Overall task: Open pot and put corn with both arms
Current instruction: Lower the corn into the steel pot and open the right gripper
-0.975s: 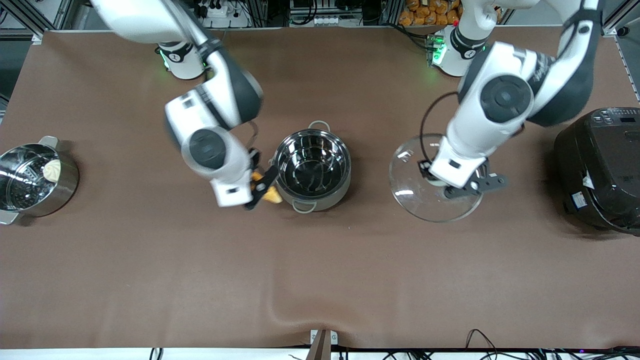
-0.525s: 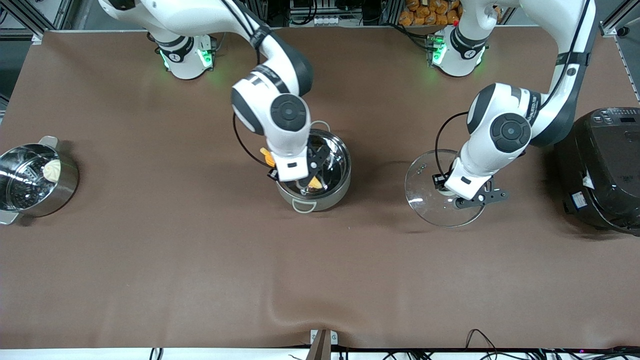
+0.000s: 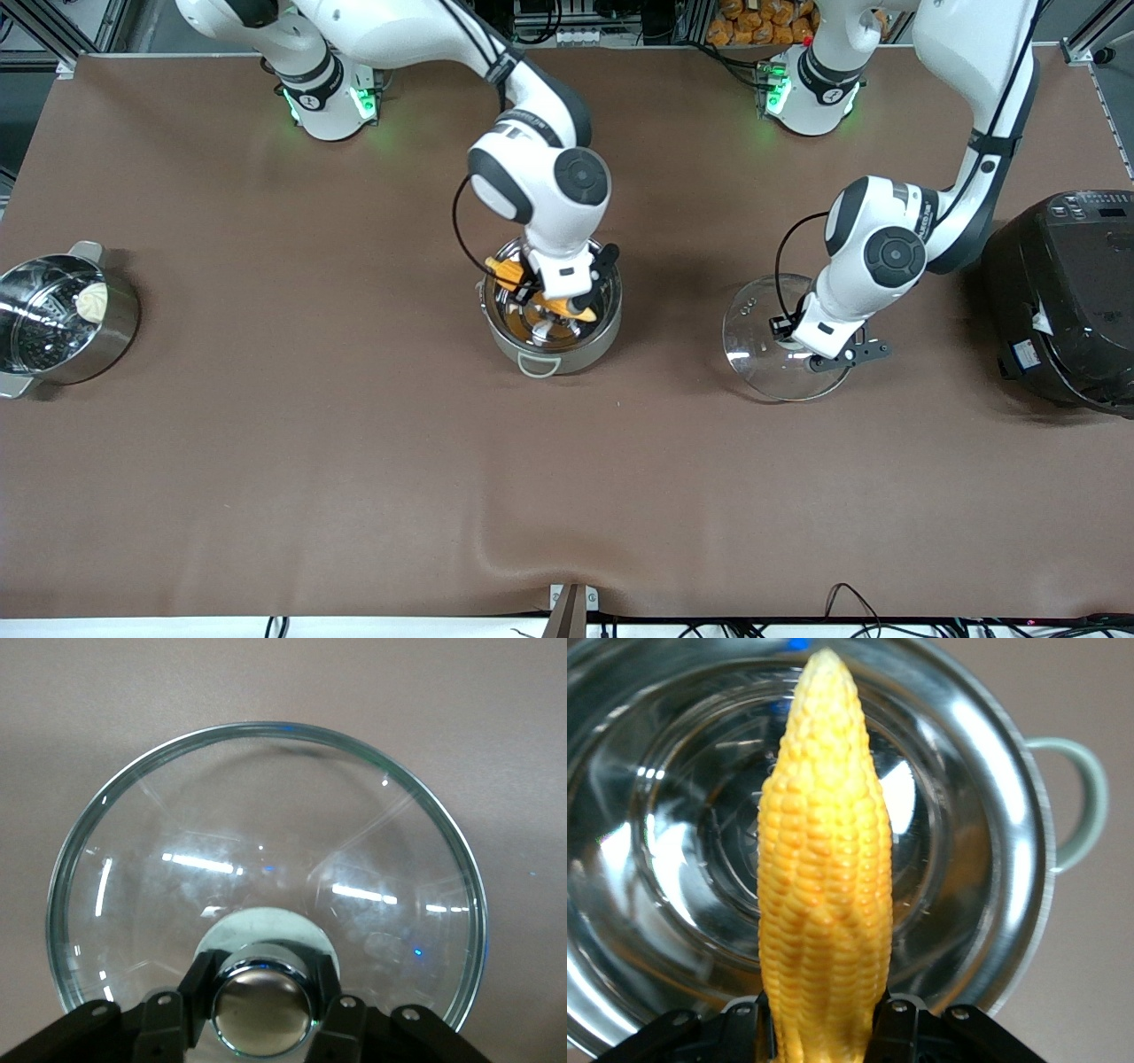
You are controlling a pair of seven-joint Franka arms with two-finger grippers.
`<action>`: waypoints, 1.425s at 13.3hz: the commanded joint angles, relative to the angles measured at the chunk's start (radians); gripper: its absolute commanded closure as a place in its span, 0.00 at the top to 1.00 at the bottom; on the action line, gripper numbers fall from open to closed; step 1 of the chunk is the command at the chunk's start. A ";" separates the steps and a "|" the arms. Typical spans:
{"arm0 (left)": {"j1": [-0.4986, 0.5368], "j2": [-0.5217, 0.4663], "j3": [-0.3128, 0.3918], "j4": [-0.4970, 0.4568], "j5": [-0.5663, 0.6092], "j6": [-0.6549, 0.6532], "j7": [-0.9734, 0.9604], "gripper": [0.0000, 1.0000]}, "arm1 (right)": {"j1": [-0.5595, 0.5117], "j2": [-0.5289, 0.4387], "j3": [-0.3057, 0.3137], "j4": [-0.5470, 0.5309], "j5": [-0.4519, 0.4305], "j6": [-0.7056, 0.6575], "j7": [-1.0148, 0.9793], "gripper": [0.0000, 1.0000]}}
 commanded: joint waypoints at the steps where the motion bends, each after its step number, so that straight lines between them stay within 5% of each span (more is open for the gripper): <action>1: 0.015 -0.006 -0.017 -0.044 0.017 0.081 0.011 0.00 | 0.007 0.014 -0.007 0.022 -0.026 -0.009 0.030 0.00; 3: 0.015 -0.003 -0.017 -0.053 0.017 0.096 0.011 0.00 | 0.007 0.014 -0.007 0.016 -0.026 -0.009 0.048 0.02; 5: 0.017 0.000 -0.017 -0.053 0.015 0.098 0.011 0.00 | 0.006 0.014 -0.007 0.016 -0.025 -0.012 0.048 0.15; 6: 0.017 0.004 -0.017 -0.053 0.015 0.101 0.011 0.00 | 0.006 0.014 -0.007 0.016 -0.025 -0.014 0.056 0.42; 7: 0.017 0.006 -0.017 -0.056 0.015 0.110 0.011 0.00 | 0.006 0.014 -0.007 0.014 -0.025 -0.015 0.103 0.99; 14: 0.022 0.004 -0.017 -0.068 0.004 0.136 0.011 0.00 | 0.009 0.005 -0.007 0.014 -0.023 -0.031 0.157 1.00; 19: 0.046 0.004 -0.023 -0.094 0.003 0.179 0.011 0.00 | -0.064 -0.083 -0.007 0.016 -0.008 -0.104 0.526 1.00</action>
